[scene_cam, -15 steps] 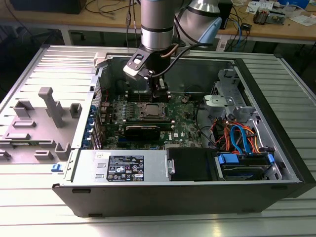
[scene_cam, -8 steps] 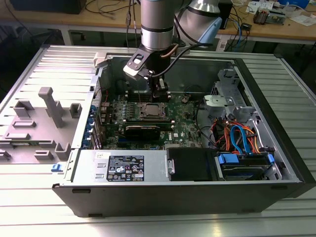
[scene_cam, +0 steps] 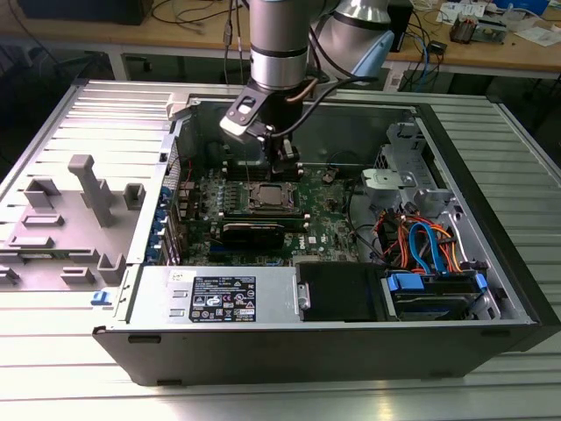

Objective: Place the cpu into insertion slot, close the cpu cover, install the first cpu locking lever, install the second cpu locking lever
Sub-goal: 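Install the first cpu locking lever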

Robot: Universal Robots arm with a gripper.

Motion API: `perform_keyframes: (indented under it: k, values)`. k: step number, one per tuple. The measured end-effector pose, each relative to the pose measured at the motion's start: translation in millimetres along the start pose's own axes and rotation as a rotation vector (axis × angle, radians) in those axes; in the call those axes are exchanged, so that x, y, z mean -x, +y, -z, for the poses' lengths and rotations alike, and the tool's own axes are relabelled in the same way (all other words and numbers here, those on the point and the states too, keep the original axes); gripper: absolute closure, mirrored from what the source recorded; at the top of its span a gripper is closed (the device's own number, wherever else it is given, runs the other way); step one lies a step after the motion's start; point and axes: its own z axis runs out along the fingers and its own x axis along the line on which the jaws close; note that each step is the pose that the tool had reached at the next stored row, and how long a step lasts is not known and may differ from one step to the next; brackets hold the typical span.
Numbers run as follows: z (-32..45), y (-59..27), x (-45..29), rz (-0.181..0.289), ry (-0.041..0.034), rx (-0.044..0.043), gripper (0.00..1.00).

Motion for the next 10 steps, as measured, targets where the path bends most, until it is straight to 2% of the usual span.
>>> perform_keyframes:
  k: [4, 10]
  values:
    - [0.5, 0.0, 0.1, 0.054, 0.0, 0.0041, 0.89]
    - [6.2, 0.0, 0.5, 0.083, 0.0005, 0.007, 0.89]
